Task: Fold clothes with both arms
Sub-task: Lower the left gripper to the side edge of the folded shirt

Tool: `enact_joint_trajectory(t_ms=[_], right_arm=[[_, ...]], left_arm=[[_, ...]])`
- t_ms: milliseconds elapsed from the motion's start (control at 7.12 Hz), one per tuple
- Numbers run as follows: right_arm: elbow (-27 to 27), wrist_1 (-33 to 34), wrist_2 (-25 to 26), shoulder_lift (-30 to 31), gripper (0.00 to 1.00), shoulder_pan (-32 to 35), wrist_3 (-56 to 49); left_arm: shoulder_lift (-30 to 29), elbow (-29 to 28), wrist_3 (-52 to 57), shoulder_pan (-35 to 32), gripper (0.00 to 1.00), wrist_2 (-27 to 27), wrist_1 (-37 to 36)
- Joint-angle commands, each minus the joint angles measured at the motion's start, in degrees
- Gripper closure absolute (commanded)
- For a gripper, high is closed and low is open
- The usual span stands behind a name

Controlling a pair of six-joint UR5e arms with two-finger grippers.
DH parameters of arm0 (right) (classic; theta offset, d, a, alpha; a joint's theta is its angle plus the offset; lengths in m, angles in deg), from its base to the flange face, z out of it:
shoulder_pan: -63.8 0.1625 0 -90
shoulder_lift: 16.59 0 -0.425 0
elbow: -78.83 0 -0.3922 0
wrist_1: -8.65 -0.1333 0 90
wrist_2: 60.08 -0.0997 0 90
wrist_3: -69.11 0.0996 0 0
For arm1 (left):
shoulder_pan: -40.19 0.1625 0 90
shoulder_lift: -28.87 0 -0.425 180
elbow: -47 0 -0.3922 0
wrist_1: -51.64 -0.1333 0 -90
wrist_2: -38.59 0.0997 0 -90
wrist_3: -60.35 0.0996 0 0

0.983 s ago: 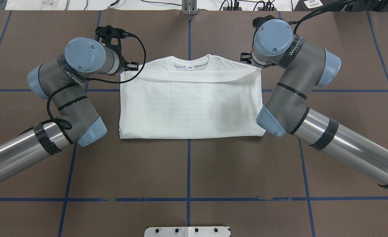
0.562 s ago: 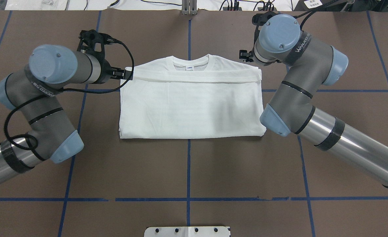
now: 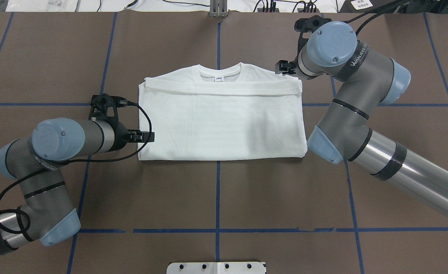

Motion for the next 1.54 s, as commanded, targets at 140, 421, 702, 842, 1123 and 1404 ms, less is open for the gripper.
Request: enact_joint_trajectory(t_ms=[140,421,702,842,1123,1404], right_arm=[[0.0,-0.3,0.1,0.0,0.00,-0.2,0.0],[0.0,-0.3,0.1,0.0,0.00,-0.2,0.0],[0.1,-0.3,0.2,0.0,0.00,-0.2,0.0],[0.1,-0.3,0.3,0.0,0.00,-0.3,0.0],[0.1,-0.3,0.3,0.0,0.00,-0.6,0.1],[0.0,-0.3,0.4,-0.1,0.00,-1.0,0.9]], left_arm=[[0.2,-0.3,-1.4,2.6,0.34,0.9,0.8],[0.1,-0.3,-1.5,2.7,0.63,0.8,0.7],[0.1,-0.4,-1.4,3.3,0.62,0.8,0.8],[0.1,-0.3,-1.4,3.4,0.62,0.8,0.7],[0.4,0.4,-1.4,3.3,1.00,0.9,0.7],[1.1,0.5,-0.5,2.7,1.00,0.5,0.7]])
